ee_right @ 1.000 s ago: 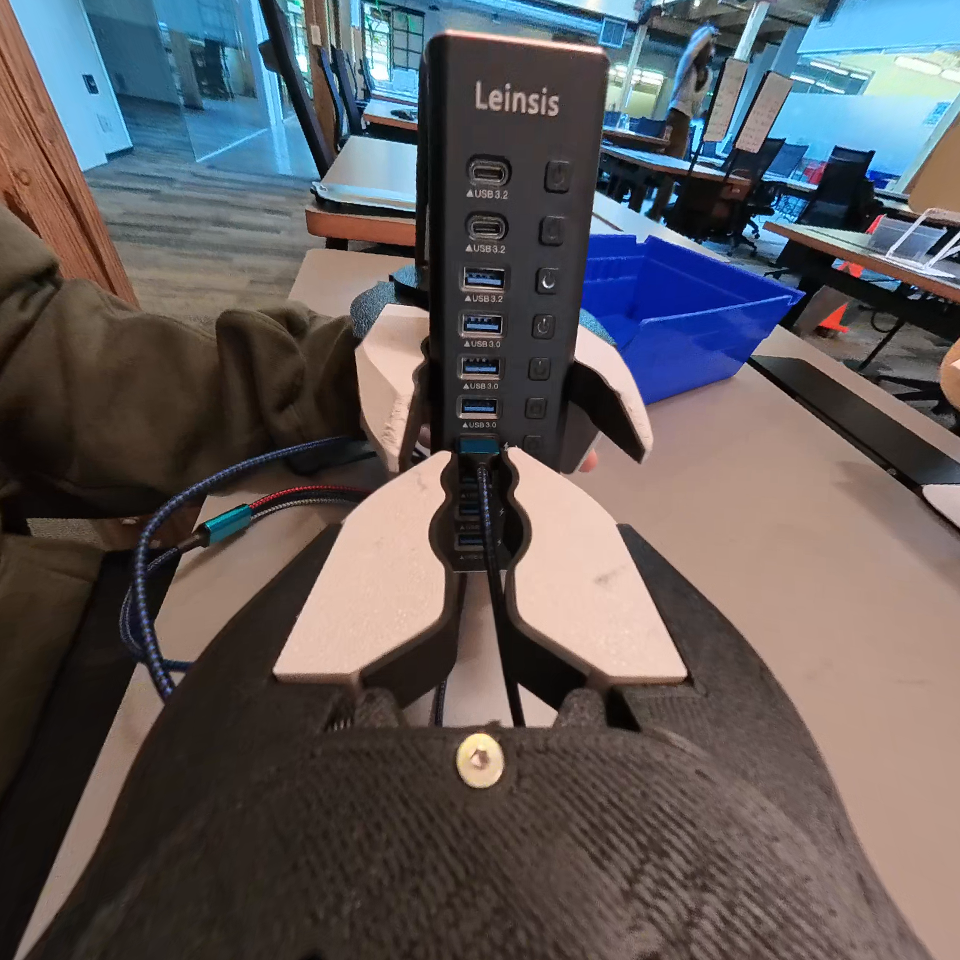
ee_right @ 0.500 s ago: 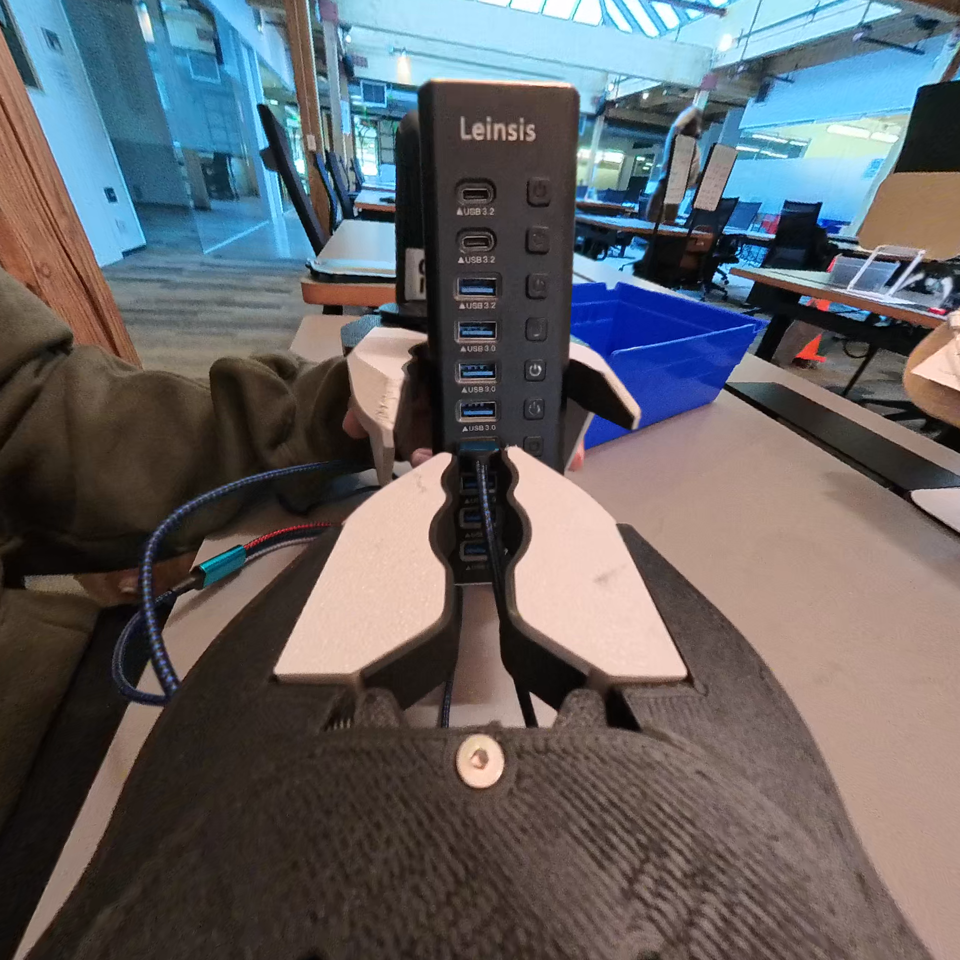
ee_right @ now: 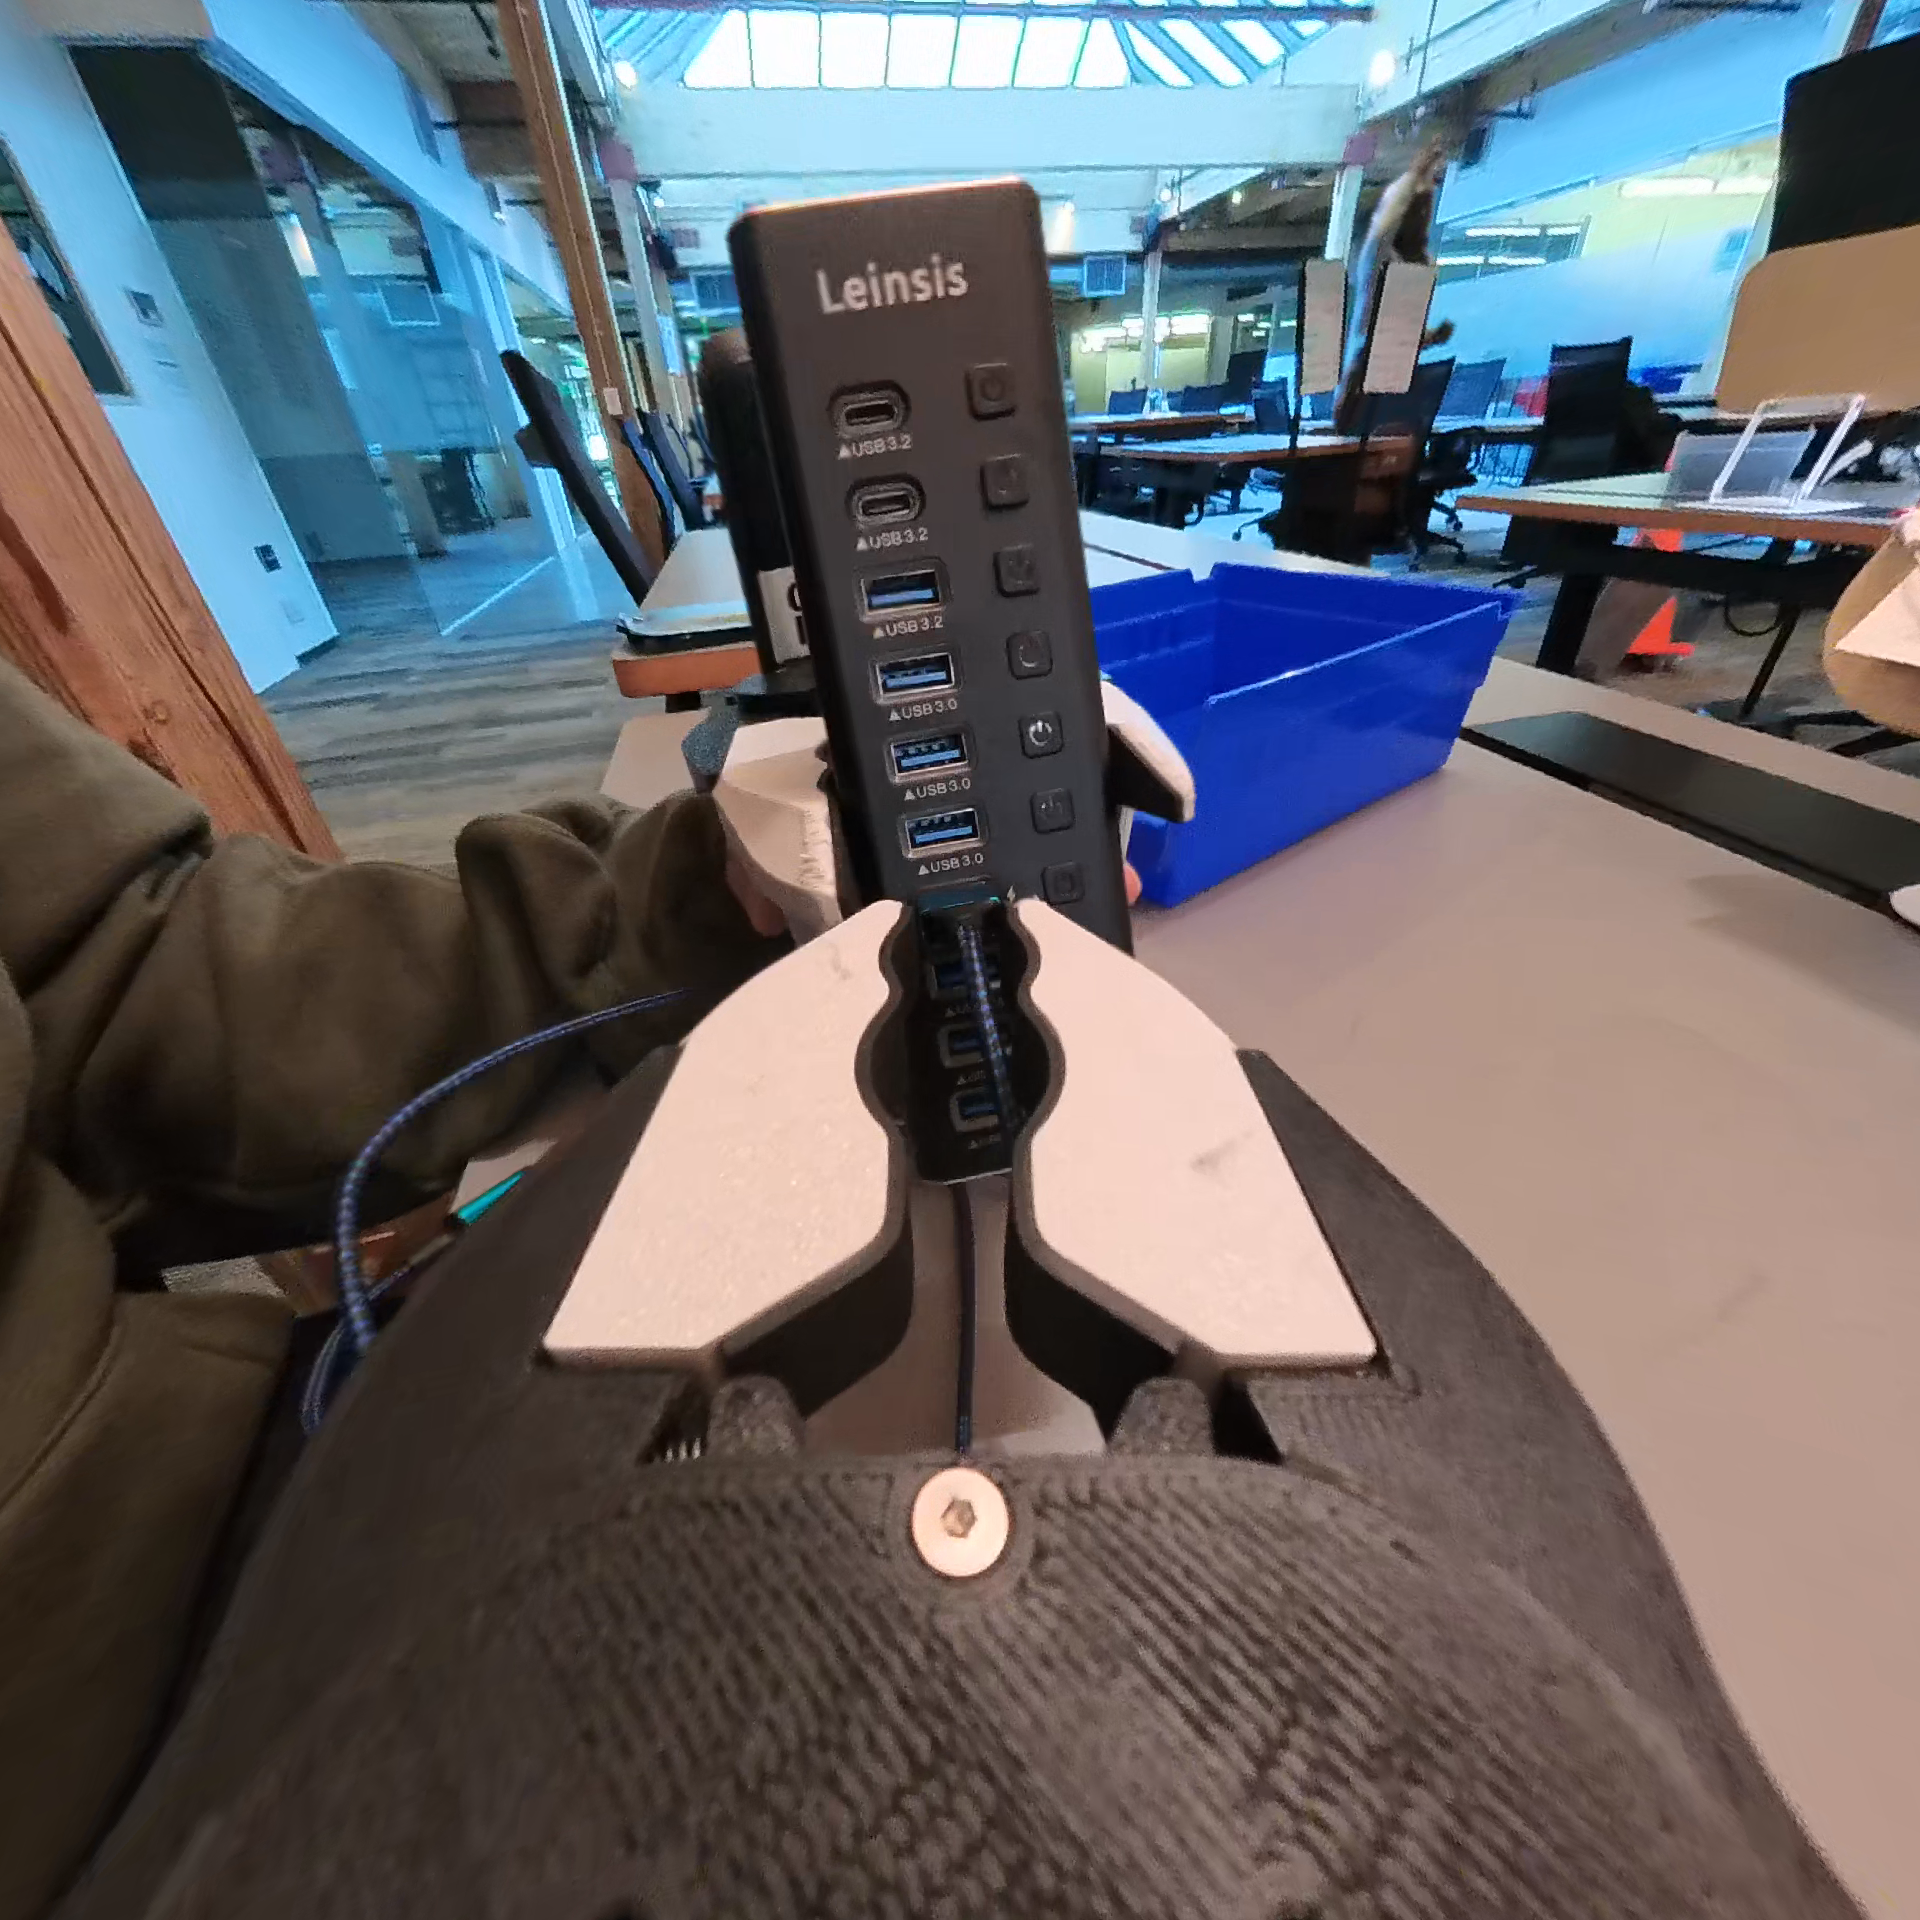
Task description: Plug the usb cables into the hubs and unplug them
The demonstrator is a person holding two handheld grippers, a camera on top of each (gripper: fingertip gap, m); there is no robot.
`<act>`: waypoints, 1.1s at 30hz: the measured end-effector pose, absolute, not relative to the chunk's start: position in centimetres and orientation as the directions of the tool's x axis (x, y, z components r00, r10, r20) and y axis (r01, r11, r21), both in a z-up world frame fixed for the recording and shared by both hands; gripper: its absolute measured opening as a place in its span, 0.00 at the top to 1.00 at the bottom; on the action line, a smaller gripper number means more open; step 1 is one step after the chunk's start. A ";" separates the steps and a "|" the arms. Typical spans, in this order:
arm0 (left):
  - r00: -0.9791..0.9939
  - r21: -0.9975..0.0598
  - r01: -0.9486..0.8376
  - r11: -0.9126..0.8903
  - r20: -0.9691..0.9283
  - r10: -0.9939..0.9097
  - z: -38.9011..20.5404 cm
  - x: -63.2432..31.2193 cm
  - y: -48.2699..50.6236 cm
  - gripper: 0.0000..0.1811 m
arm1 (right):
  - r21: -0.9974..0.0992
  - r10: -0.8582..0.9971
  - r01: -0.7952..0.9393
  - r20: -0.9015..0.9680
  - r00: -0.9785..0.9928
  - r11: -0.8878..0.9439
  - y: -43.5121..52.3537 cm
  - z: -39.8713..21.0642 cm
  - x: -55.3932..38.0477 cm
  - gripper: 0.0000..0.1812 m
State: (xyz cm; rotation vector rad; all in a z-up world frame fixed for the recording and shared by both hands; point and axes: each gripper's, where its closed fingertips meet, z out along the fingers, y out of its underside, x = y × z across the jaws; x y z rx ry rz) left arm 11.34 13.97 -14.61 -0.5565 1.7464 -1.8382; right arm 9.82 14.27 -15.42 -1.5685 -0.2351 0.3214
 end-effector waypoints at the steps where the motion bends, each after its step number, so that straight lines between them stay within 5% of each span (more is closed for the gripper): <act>1: -0.772 -0.995 0.095 -0.019 -0.062 -0.632 -14.5 11.3 14.0 0.67 | -0.999 0.340 -0.041 -0.046 0.939 -0.023 14.3 -15.4 9.8 0.92; 14: -0.779 -0.996 0.055 0.066 -0.084 -0.622 -15.5 11.3 13.5 0.67 | -0.986 0.320 0.133 0.093 0.943 -0.105 13.7 -16.3 9.9 0.92; 33: -0.865 -0.983 0.019 -0.185 0.077 -0.496 -14.0 10.1 12.5 0.67 | -0.986 0.448 -0.126 -0.063 0.892 0.112 12.6 -13.3 9.3 0.93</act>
